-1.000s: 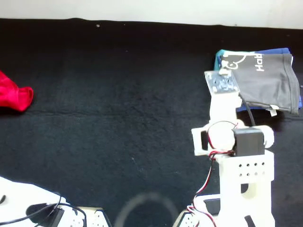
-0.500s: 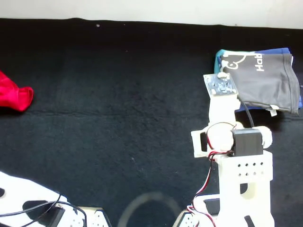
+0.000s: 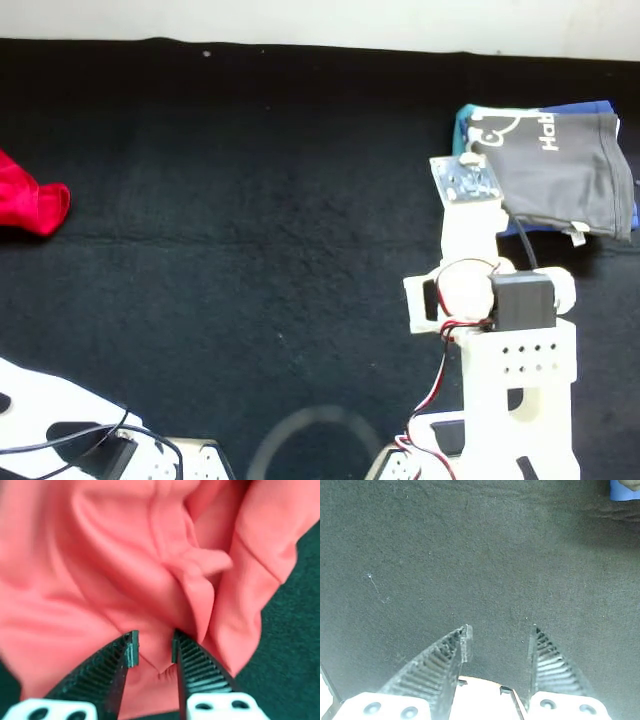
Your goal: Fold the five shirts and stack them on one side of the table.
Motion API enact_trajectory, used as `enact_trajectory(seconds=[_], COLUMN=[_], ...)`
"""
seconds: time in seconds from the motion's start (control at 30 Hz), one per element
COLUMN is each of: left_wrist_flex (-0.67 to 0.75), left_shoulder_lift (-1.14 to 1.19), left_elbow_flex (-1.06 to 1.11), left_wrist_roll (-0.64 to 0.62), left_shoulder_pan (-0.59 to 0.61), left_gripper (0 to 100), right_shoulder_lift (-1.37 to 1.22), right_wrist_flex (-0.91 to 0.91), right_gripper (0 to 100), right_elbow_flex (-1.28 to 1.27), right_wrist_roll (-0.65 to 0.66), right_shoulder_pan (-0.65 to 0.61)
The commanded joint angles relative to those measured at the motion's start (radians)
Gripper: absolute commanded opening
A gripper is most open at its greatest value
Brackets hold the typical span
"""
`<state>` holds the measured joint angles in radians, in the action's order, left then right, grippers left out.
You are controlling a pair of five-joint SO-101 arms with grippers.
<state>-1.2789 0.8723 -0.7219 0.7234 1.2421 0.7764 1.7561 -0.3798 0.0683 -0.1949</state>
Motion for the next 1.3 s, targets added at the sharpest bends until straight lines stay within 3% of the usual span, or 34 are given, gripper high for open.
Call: enact_trajectory(seconds=[0.0,0.13,0.23,0.47,0.7,0.83,1.03,1.27], left_wrist_flex=[0.029,0.052,0.032,-0.196,-0.482,-0.497,-0.497,-0.497], left_shoulder_lift=[0.044,0.084,0.079,0.001,-0.114,-0.216,-0.430,-0.757], left_elbow_flex=[-0.035,-0.035,-0.044,-0.185,-0.394,-0.404,-0.283,0.025], left_wrist_roll=[0.051,0.049,0.020,-0.087,-0.198,-0.264,-0.293,-0.299], left_shoulder_pan=[-0.013,-0.002,-0.007,-0.099,-0.289,-0.384,-0.572,-0.901], left_gripper=[13,11,0,1,1,1,1,1], right_shoulder_lift=[0.019,0.019,0.016,0.012,0.018,0.018,0.013,0.012], right_wrist_flex=[0.004,0.004,0.004,-0.016,-0.096,-0.151,-0.236,-0.288], right_gripper=[18.7,18.7,18.7,18.7,18.7,18.7,18.7,18.7], right_elbow_flex=[0.001,0.001,0.001,-0.001,-0.113,-0.191,-0.223,-0.219], right_wrist_roll=[-0.003,-0.003,-0.003,-0.003,-0.003,-0.003,-0.003,-0.003], right_shoulder_pan=[-0.008,-0.008,-0.008,-0.008,-0.008,-0.005,-0.005,-0.005])
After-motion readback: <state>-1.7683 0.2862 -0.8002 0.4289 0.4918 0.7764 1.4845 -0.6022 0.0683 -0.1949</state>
